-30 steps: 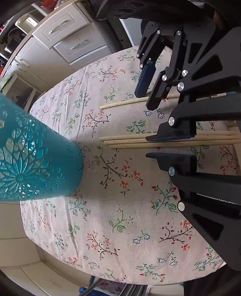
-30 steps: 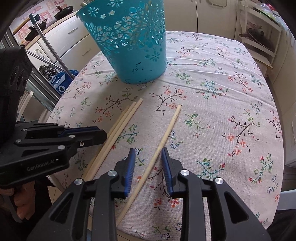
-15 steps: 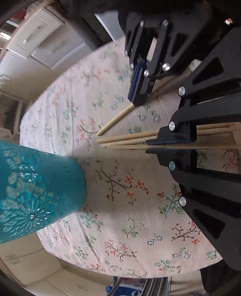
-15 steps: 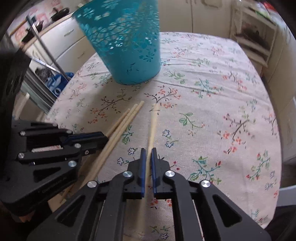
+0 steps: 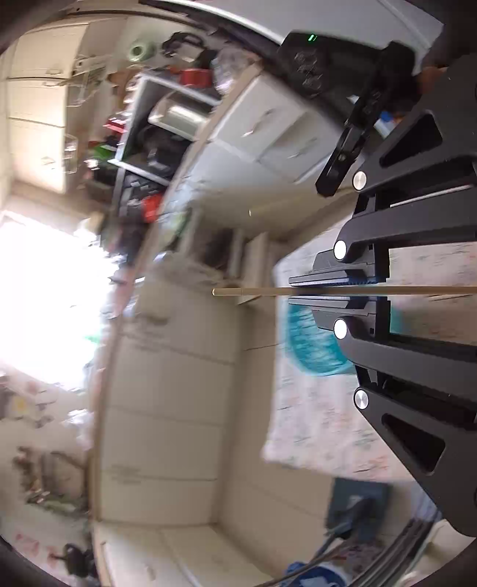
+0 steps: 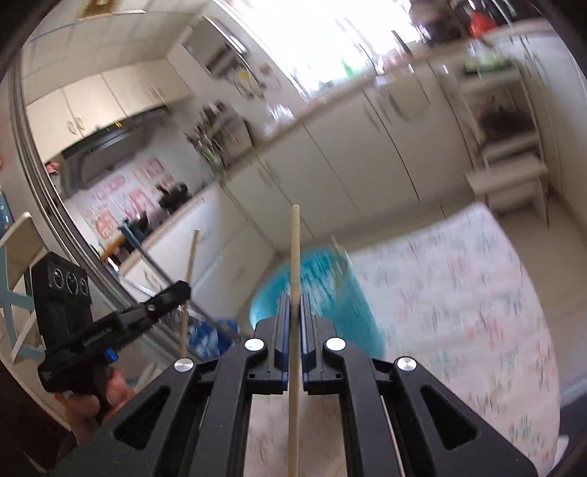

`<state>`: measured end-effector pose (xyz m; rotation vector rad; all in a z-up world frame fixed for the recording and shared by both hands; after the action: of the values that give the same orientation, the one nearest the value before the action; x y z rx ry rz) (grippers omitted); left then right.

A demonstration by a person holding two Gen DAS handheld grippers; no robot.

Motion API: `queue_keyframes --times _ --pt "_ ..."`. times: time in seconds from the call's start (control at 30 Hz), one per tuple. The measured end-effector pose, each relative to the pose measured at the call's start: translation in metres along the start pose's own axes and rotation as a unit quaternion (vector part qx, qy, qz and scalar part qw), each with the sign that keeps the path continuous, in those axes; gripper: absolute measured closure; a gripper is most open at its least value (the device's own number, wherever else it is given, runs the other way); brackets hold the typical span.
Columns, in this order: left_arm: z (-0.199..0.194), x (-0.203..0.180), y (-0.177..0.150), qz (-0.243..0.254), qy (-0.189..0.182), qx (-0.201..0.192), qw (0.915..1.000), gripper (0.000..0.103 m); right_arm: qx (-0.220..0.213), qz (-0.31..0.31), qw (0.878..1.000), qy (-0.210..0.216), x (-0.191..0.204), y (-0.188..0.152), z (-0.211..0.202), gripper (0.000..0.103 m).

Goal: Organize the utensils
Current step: 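Grasp a chopstick with the left gripper while the right gripper grasps one too, then lower both held chopsticks into the teal basket and open both grippers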

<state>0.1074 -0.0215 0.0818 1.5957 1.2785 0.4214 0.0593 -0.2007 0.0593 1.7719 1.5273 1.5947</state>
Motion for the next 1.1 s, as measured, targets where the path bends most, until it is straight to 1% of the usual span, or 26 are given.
queue_keyframes --times 0.1,0.17,0.2,0.27,0.37,0.43,0.57,0.63,0.77,0.9,1.0,1.07,1.1 --pt "0.014 -0.007 0.022 0.002 0.022 -0.054 0.9983 0.099 -0.059 -0.032 0.998 -0.014 0.018 0.022 0.019 0.097" --pt "0.028 -0.01 0.034 0.004 0.038 -0.079 0.9961 0.099 -0.097 -0.056 0.993 -0.032 0.025 0.033 0.038 0.097" --pt "0.032 -0.008 0.036 0.002 0.042 -0.083 0.9957 0.099 -0.111 -0.067 0.991 -0.043 0.027 0.035 0.046 0.097" --pt "0.049 -0.004 0.039 -0.012 0.052 -0.085 0.9949 0.099 -0.119 -0.069 0.989 -0.055 0.021 0.038 0.063 0.097" --pt "0.066 0.006 0.038 -0.028 0.061 -0.08 0.9945 0.099 -0.113 -0.067 0.989 -0.071 0.01 0.037 0.084 0.097" --pt "0.075 0.011 0.031 -0.033 0.068 -0.078 0.9942 0.099 -0.109 -0.074 0.988 -0.077 0.006 0.032 0.089 0.097" --pt "0.092 0.022 0.016 -0.029 0.09 -0.075 0.9927 0.099 -0.101 -0.102 0.985 -0.091 0.002 0.016 0.098 0.097" --pt "0.101 0.026 0.007 -0.026 0.1 -0.063 0.9927 0.099 -0.092 -0.113 0.985 -0.097 0.001 0.008 0.107 0.097" --pt "0.109 0.03 -0.013 -0.016 0.111 -0.038 0.993 0.099 -0.062 -0.122 0.985 -0.103 -0.007 -0.012 0.115 0.097" --pt "0.105 0.031 -0.03 -0.005 0.118 -0.011 0.9929 0.099 -0.042 -0.128 0.985 -0.105 -0.011 -0.031 0.107 0.097" --pt "0.1 0.029 -0.043 0.001 0.125 0.003 0.9921 0.098 -0.034 -0.122 0.986 -0.108 -0.015 -0.039 0.096 0.096" --pt "0.093 0.027 -0.05 0.006 0.131 0.009 0.9913 0.097 -0.033 -0.114 0.987 -0.112 -0.018 -0.043 0.087 0.085" --pt "0.09 0.026 -0.052 0.007 0.133 0.01 0.9911 0.094 -0.034 -0.111 0.987 -0.111 -0.019 -0.044 0.081 0.085"
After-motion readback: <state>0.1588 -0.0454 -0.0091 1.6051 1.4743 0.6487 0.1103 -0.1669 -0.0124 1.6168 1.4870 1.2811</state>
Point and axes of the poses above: each gripper's, at about its wrist camera, not at the fingertips, and z roughly the way its jaws point, x to its left, y to its top, the point moved 2 cm from there along z, roughly the way its jaws point, and after that the axes turned 3 degrees about y, right-handed, at the moved point
